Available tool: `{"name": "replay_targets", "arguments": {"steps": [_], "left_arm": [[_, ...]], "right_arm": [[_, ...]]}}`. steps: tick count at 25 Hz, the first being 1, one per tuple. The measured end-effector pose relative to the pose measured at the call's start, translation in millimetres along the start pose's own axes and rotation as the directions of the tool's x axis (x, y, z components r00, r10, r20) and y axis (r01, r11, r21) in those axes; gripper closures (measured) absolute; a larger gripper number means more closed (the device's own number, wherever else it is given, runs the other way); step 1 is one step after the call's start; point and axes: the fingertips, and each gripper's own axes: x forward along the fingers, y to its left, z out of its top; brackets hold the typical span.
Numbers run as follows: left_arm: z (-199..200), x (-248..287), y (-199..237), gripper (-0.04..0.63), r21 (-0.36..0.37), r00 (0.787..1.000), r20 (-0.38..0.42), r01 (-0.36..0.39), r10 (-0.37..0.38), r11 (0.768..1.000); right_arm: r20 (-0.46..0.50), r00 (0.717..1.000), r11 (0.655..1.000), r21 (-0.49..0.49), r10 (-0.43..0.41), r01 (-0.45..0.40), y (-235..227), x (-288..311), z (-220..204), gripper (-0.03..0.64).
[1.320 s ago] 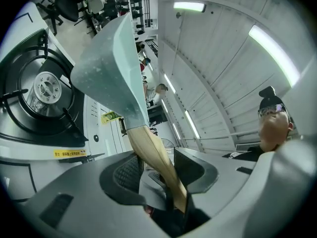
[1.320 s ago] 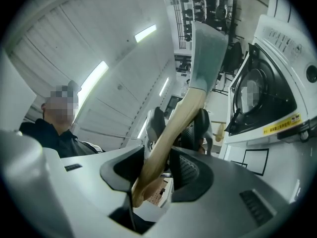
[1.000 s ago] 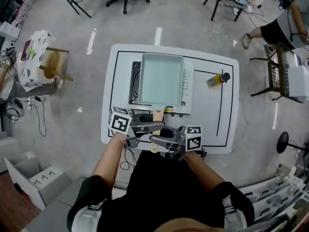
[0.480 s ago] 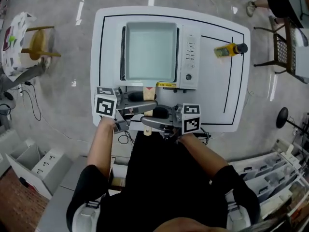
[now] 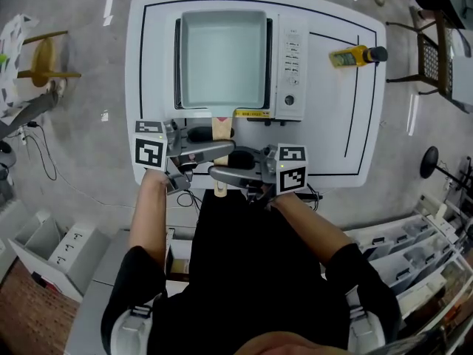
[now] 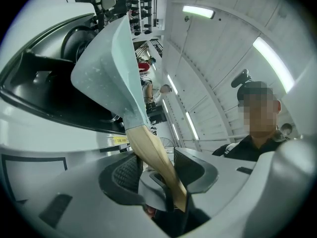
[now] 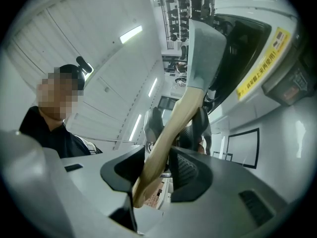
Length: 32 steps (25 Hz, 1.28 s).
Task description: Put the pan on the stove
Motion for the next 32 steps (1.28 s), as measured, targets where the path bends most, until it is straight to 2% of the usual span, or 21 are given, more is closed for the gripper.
{"name": "replay_targets", "arguments": {"steps": [4,12,16,20,23,25,26,28,30,32], "left_arm": [[-0.5,0.0,0.0,0.396,-0.001,1.000,0.005,0.004,-0.004,1.000],[0.1,-0.1,0.0,0.384,-0.010,0.999,0.015,0.030,-0.030,1.000],[-0.1,-1.8,-0.7,0.368,-0.021,0.997,0.010,0.077,-0.077,0.997],[0.6,-10.2,2.0,0.345,-0.024,0.994,0.028,0.107,-0.106,0.994],[1.1,-26.7,4.8,0.345,-0.007,0.995,0.050,0.082,-0.081,0.997],[-0.5,-43.3,8.6,0.345,0.019,0.997,0.073,0.032,-0.033,0.999],[-0.6,-52.6,8.9,0.372,0.040,0.995,0.095,0.007,-0.011,0.999],[3.8,-70.7,2.2,0.440,0.102,0.987,0.160,-0.033,0.016,0.994],[14.1,-86.8,-13.4,0.515,0.191,0.971,0.235,-0.077,0.030,0.979],[25.1,-100.1,-32.8,0.554,0.302,0.952,0.301,-0.149,0.054,0.942]], "right_arm": [[0.003,1.000,1.000,0.015,0.004,-0.004,-0.1,-0.1,-0.6,0.456],[0.007,0.999,0.994,0.105,0.036,-0.036,0.1,0.3,1.4,0.466],[0.035,0.996,0.985,0.149,0.078,-0.083,1.7,-1.7,7.1,0.449],[0.040,0.999,0.984,0.175,0.034,-0.041,-10.9,-12.1,13.8,0.397],[0.064,0.998,0.988,0.154,-0.025,0.015,-14.3,-31.1,24.0,0.393],[0.112,0.991,0.992,0.110,-0.079,0.066,-10.4,-50.2,35.7,0.394],[0.144,0.983,0.993,0.067,-0.111,0.102,-6.0,-61.1,43.3,0.411],[0.221,0.961,0.982,-0.056,-0.165,0.181,10.8,-82.7,61.8,0.516],[0.299,0.934,0.945,-0.196,-0.196,0.261,36.3,-100.2,80.9,0.537],[0.380,0.899,0.870,-0.343,-0.217,0.355,64.2,-115.1,96.9,0.557]]}}
